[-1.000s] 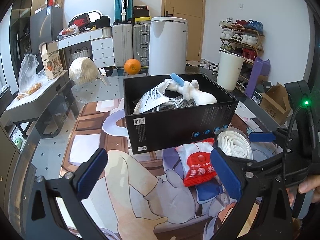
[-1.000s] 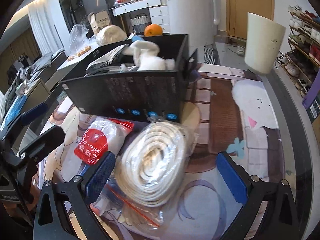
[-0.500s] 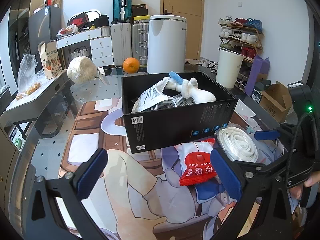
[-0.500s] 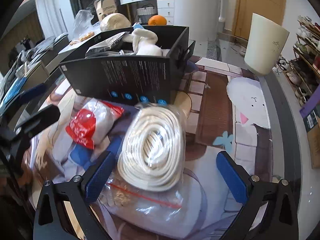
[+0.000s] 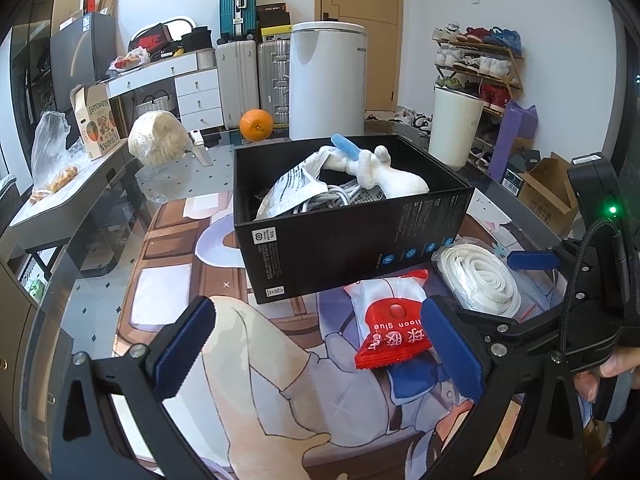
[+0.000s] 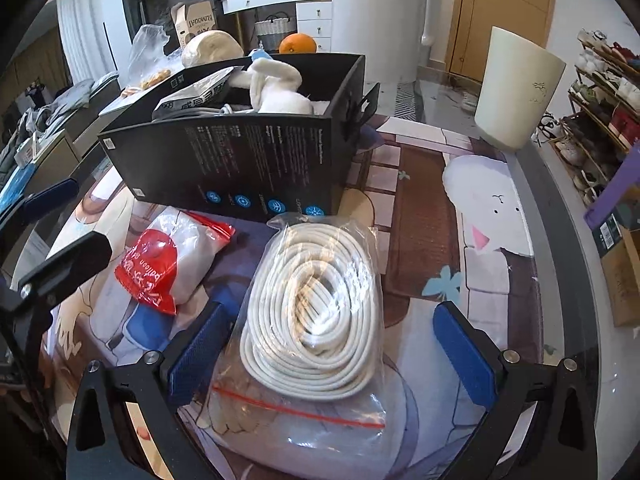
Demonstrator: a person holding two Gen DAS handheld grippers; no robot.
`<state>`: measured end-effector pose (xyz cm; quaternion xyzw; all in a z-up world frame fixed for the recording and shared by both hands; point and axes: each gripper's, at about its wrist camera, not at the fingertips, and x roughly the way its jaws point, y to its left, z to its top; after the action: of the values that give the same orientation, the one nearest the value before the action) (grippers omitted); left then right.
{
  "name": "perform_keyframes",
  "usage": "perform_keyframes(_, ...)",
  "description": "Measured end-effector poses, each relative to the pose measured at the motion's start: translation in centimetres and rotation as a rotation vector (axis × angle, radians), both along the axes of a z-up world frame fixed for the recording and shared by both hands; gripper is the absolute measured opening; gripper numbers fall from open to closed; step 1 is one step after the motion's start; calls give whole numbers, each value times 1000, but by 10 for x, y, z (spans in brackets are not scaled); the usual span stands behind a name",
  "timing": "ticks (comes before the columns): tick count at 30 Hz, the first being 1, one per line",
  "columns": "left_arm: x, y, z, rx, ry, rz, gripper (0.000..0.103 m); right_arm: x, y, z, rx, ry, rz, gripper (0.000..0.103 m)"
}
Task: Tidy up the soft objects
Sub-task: 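Move both tools back over the glue packet and rope bag, then grasp the bagged white rope with the right gripper while the left grasps the red glue packet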
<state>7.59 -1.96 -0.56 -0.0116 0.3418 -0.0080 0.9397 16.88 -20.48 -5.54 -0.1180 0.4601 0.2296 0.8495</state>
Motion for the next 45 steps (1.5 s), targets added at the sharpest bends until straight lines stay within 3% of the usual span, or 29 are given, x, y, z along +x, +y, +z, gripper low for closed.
perform_keyframes(4, 1, -2, -1, 6, 7, -4, 103, 0, 0, 1, 7, -2, 2, 99)
perform_keyframes(7, 2, -3, -1, 9, 11, -7, 103, -4, -2, 6, 13, -14, 21, 75)
perform_keyframes(9, 2, -2, -1, 9, 13, -9, 103, -7, -4, 9, 15, -21, 34, 53)
perform_keyframes(12, 2, -2, -2, 5, 13, -12, 103, -10, -6, 11, 13, -22, 58, 45)
perform_keyframes(22, -2, -15, -1, 25, 23, -71, 103, -11, -9, 11, 18, -24, 82, 44)
perform_keyframes(33, 19, -42, -17, 68, 154, -124, 101, -8, -23, 18, 49, -7, 68, 43)
perform_keyframes(38, 25, -48, -20, 73, 189, -138, 82, -8, -23, 17, 52, -2, 71, 43)
perform_keyframes(40, 25, -48, -22, 68, 199, -148, 58, -7, -23, 15, 51, 1, 72, 43)
perform_keyframes(45, 20, -47, -17, 32, 170, -174, 44, -7, -21, 13, 45, 7, 75, 43)
